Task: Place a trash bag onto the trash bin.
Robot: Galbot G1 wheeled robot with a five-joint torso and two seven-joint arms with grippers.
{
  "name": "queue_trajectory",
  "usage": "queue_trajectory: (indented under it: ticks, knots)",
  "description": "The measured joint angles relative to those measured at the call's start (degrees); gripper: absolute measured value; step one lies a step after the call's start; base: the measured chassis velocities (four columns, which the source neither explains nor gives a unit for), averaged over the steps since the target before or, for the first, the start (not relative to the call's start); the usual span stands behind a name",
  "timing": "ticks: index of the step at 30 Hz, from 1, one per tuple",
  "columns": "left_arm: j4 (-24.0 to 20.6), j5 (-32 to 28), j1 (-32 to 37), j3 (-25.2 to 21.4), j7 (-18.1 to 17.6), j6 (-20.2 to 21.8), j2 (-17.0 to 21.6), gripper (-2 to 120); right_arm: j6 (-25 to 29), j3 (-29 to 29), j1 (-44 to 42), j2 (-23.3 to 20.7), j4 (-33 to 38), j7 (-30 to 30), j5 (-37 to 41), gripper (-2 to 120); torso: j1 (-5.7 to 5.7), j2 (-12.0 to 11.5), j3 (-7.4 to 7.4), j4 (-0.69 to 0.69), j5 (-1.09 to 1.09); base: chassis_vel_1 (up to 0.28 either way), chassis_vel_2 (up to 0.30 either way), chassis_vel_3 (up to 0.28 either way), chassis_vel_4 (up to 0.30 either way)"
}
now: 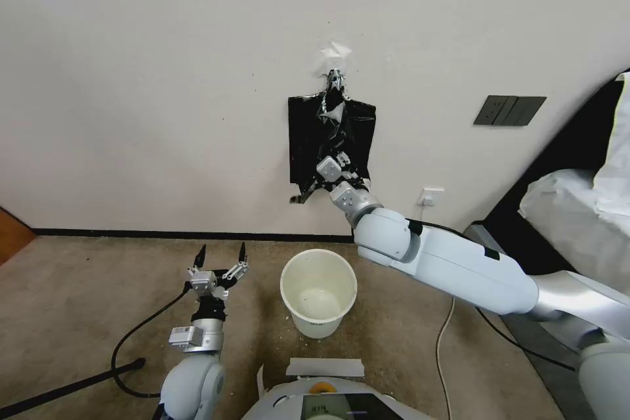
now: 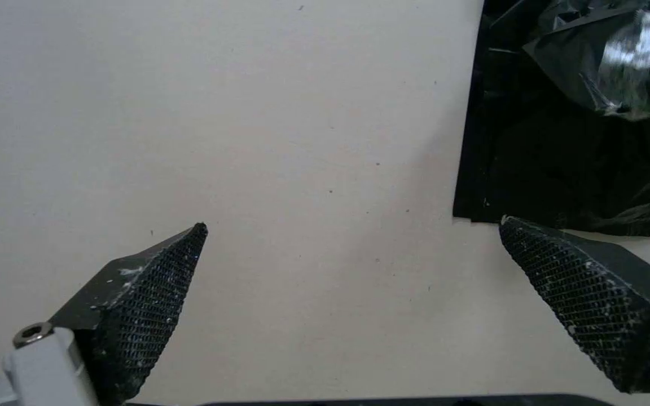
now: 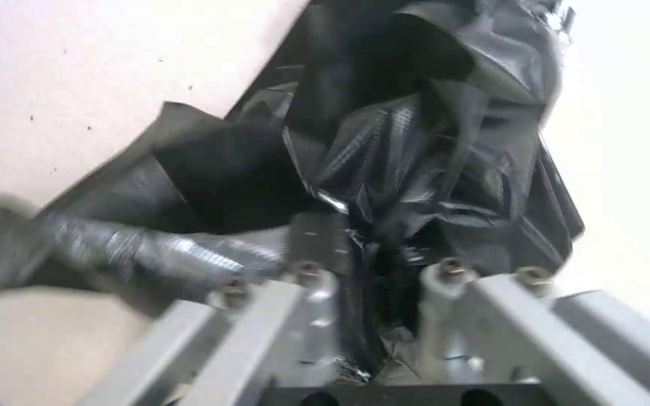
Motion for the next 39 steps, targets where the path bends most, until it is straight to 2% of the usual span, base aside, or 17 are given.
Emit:
queue_trajectory:
  ticks: [2, 5, 6, 9, 10, 12, 14, 17, 18, 21, 22, 25, 26, 30, 33, 34, 39]
  knots:
    - [-0.48, -0.32, -0.02, 0.03, -0.06, 0.26, 0.46, 100, 1.58, 1.38, -1.19, 0.02, 0.13, -0.28, 0.13, 1, 0.0, 0.0, 0.0, 0.0, 0.0, 0.0, 0.0, 0.0, 0.0]
    - [-2.77, -2.08, -0.47, 0.41, -0.88, 1.73, 3.31, 100, 11.95, 6.37, -6.03, -0.13, 0.09, -3.27, -0.81, 0, 0.0, 0.0, 0.0, 0.01, 0.0, 0.0, 0.0, 0.0, 0.0]
    - [-2.77, -2.08, -0.47, 0.41, -0.88, 1.73, 3.31, 100, 11.95, 6.37, -6.03, -0.13, 0.09, -3.27, -0.81, 0, 0.0, 0.0, 0.0, 0.01, 0.0, 0.0, 0.0, 0.0, 0.0]
    - [-5.48, -6.08, -2.23, 0.55, -1.7, 4.3, 8.82, 100, 22.46, 11.26, -11.26, -0.22, 0.03, -6.66, -1.94, 0, 0.0, 0.0, 0.0, 0.0, 0.0, 0.0, 0.0, 0.0, 0.0]
    - [-5.48, -6.08, -2.23, 0.55, -1.7, 4.3, 8.82, 100, 22.46, 11.26, -11.26, -0.22, 0.03, -6.66, -1.94, 0, 0.0, 0.0, 0.0, 0.0, 0.0, 0.0, 0.0, 0.0, 0.0]
    - [-6.93, -9.83, -4.25, 0.43, -2.53, 6.29, 13.92, 100, 26.3, 14.21, -14.83, -0.05, 0.07, -8.59, -2.95, 0, 0.0, 0.0, 0.0, 0.0, -0.02, 0.0, 0.0, 0.0, 0.0]
    - [-7.4, -11.48, -5.13, 0.29, -2.82, 7.14, 15.99, 100, 27.31, 15.21, -16.22, -0.05, -0.05, -9.37, -3.74, 0, 0.0, 0.0, 0.0, -0.01, 0.0, 0.0, 0.0, 0.0, 0.0]
    - [-8.57, -17.59, -9.54, 0.03, -4.17, 10.05, 23.84, 100, 29.59, 17.04, -19.51, -0.04, -0.89, -11.32, -7.36, 0, 0.0, 0.0, 0.0, 0.0, -0.02, 0.0, 0.0, 0.0, 0.0]
    - [-8.57, -17.59, -9.54, 0.03, -4.17, 10.05, 23.84, 100, 29.59, 17.04, -19.51, -0.04, -0.89, -11.32, -7.36, 0, 0.0, 0.0, 0.0, 0.0, -0.02, 0.0, 0.0, 0.0, 0.0]
    - [-8.36, -23.01, -17.97, 0.99, -5.36, 12.95, 34.72, 100, 30.64, 17.73, -21.21, 0.37, -1.95, -12.43, -11.66, 0, 0.0, 0.0, 0.0, -0.01, -0.01, 0.0, 0.0, 0.0, 0.0]
    - [-8.36, -23.01, -17.97, 0.99, -5.36, 12.95, 34.72, 100, 30.64, 17.73, -21.21, 0.37, -1.95, -12.43, -11.66, 0, 0.0, 0.0, 0.0, -0.01, -0.01, 0.0, 0.0, 0.0, 0.0]
    - [-7.0, -27.14, -26.28, 3.51, -5.65, 14.51, 42.31, 100, 30.95, 17.74, -21.26, 0.66, -2.35, -12.88, -13.05, 0, 0.0, 0.0, 0.0, -0.03, 0.0, 0.0, 0.0, 0.0, 0.0]
    - [-5.81, -29.09, -30.88, 6.2, -5.59, 15.05, 45.53, 100, 31.07, 17.74, -21.08, 0.74, -2.37, -13.01, -13.23, 0, 0.0, 0.0, 0.0, 0.02, 0.0, 0.0, 0.0, 0.0, 0.0]
    - [-3.92, -32.01, -39.53, 12.26, -5.52, 16.0, 49.59, 100, 31.1, 17.58, -20.67, 0.79, -2.34, -13.17, -13.45, 0, 0.01, 0.0, 0.01, 0.01, -0.02, 0.0, 0.0, 0.0, 0.0]
    - [-0.9, -33.53, -57.22, 26.05, -4.63, 17.88, 53.56, 100, 31.06, 17.3, -19.89, 0.74, -2.28, -13.21, -13.63, 0, 0.0, 0.0, 0.01, -0.01, 0.0, 0.0, 0.0, 0.0, 0.0]
    - [-0.9, -33.53, -57.22, 26.05, -4.63, 17.88, 53.56, 100, 31.06, 17.3, -19.89, 0.74, -2.28, -13.21, -13.63, 0, 0.0, 0.0, 0.01, -0.01, 0.0, 0.0, 0.0, 0.0, 0.0]
    - [3.1, -31.5, -76.13, 43.01, -2.83, 21.16, 53.84, 100, 30.94, 17.29, -19.43, 0.7, -2.13, -13.26, -13.64, 0, 0.0, 0.0, 0.0, -0.01, 0.01, 0.0, 0.0, 0.0, 0.0]
